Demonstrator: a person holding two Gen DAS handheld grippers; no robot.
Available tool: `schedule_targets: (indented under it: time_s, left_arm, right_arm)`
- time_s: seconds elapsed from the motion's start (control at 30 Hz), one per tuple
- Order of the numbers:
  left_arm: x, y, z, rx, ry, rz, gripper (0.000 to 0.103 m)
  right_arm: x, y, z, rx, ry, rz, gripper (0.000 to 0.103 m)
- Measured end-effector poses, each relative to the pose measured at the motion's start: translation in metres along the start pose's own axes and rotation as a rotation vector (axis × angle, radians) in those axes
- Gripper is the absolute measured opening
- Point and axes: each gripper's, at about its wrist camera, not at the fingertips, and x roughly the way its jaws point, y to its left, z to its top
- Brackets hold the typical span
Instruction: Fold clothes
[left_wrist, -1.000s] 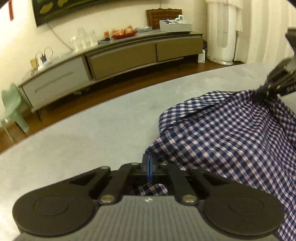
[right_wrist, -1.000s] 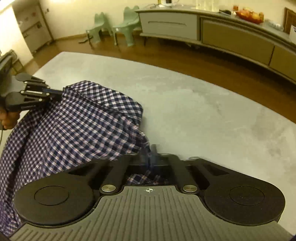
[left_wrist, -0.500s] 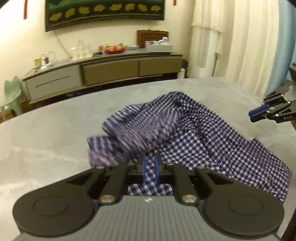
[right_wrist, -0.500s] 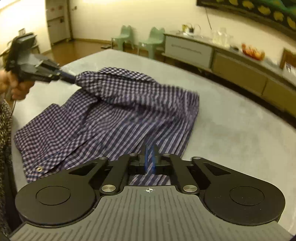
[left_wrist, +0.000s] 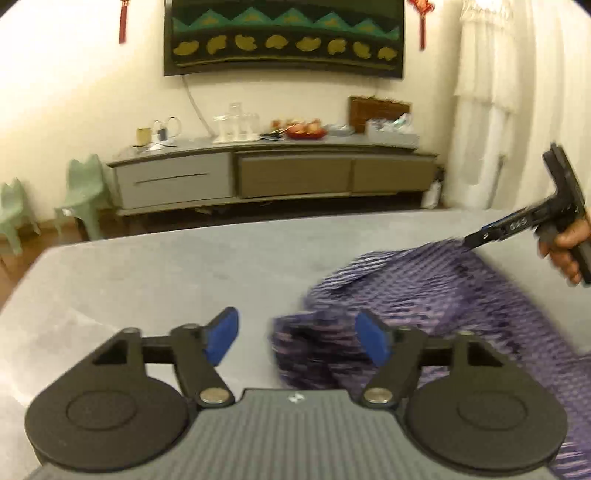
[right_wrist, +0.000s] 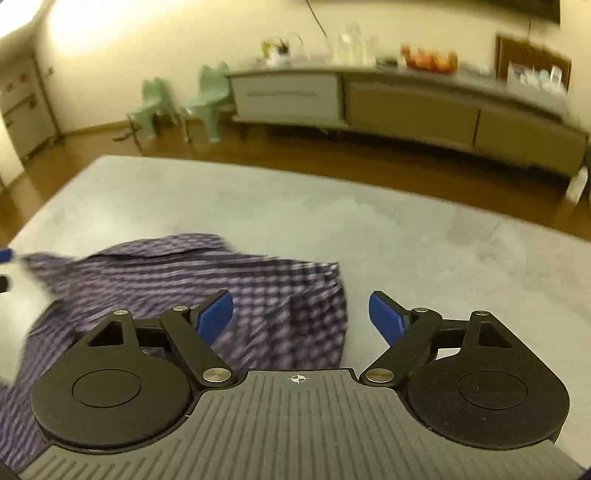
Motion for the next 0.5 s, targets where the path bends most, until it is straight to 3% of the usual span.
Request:
schedule_targets:
  time_s: [0.1,0.17,0.2,0.23,0.27,0.3,0.4,0.5]
  left_arm:
    - [0.03,-0.003,-0.01,0.09,0.061,-0.022,0.079]
    - [0.047,-0.008,-0.015,0.12,0.084,-0.037,0.077]
    - [0.055,-0.009,-0.016,0.126,0.094,-0.048,0.063]
    - [0.062,-0.01,-0.015,0.122,0.108,-0.06,0.026]
    - [0.066,-0.009,-0.013,0.109,0.125,-0.061,0.011]
    - [0.068,-0.008,-0.011,0.091,0.141,-0.053,0.008]
    - [0.047,-0.013,0.001,0.088,0.093,-0.03,0.005]
    - [-0.007,-0.013,0.006,0.041,0.0,-0.055,0.005]
  right_arm:
    - [0.039,-0.009,0.008,-0.067,0.035,0.017,0.078]
    - [0.056,-0.007,0.013,-0.107,0.095,0.07,0.041]
    - [0.058,-0.004,0.014,-0.135,0.102,0.087,0.018]
    - [0.058,0.0,0.016,-0.148,0.112,0.107,0.003]
    - [0.051,0.005,0.017,-0.16,0.102,0.124,0.003]
    - [0.039,0.01,0.017,-0.174,0.076,0.125,0.003]
    - [-0.022,0.028,0.005,-0.232,-0.033,0.128,0.002]
    - [-0.102,0.05,-0.023,-0.323,-0.151,0.113,0.002]
